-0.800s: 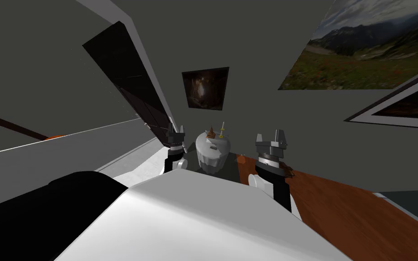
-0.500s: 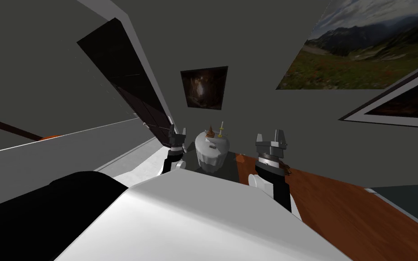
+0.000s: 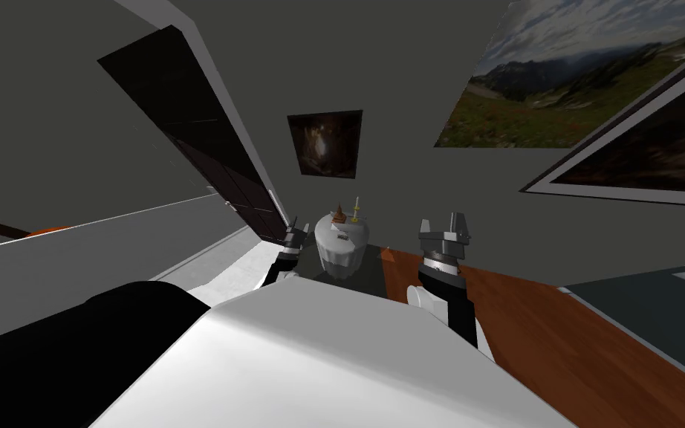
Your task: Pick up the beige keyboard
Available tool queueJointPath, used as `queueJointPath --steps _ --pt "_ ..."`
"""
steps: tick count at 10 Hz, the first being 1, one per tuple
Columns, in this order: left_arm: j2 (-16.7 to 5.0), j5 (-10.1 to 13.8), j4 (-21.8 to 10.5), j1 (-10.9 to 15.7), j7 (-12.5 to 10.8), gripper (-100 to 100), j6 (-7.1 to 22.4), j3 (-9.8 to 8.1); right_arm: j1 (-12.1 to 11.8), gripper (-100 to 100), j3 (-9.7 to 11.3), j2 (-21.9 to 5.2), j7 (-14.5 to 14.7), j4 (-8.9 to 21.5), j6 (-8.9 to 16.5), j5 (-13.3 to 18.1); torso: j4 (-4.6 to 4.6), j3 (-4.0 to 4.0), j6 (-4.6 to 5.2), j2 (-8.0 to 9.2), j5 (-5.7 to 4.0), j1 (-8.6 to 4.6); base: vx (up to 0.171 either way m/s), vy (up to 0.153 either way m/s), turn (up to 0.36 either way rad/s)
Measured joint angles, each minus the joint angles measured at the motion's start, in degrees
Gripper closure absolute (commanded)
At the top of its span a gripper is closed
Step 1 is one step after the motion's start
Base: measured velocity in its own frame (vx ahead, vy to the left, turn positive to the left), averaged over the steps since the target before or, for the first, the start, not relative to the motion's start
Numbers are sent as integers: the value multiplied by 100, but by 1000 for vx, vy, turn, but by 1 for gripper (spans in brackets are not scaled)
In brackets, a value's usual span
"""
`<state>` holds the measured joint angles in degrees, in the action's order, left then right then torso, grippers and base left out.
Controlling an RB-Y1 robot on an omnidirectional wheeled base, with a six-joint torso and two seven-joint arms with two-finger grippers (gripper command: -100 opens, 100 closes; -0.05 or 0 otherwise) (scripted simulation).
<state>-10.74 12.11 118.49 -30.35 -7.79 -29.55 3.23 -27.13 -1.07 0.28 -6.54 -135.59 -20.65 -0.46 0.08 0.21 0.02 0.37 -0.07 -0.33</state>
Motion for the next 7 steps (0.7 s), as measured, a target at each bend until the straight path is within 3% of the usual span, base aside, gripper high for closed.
queueJointPath --steps 1,3,5,7 --pt "-28 10 -46 -130 59 -100 54 102 -1 0 0 0 0 0 0 0 0 -2 -3 -4 0 4 -45 -87 -78" --pt "-280 248 -248 -221 114 -100 439 126 0 0 0 0 0 0 0 0 -2 -6 0 -10 -2 -8 -65 -104 -109" --pt "-470 396 -581 -395 139 -100 498 225 0 0 0 0 0 0 0 0 -2 -6 -1 -11 0 4 -61 -101 -187" --pt "-628 590 -744 -620 241 -100 820 342 -1 0 -1 0 0 0 0 0 -2 -7 -3 -13 -1 2 -38 -93 -58"
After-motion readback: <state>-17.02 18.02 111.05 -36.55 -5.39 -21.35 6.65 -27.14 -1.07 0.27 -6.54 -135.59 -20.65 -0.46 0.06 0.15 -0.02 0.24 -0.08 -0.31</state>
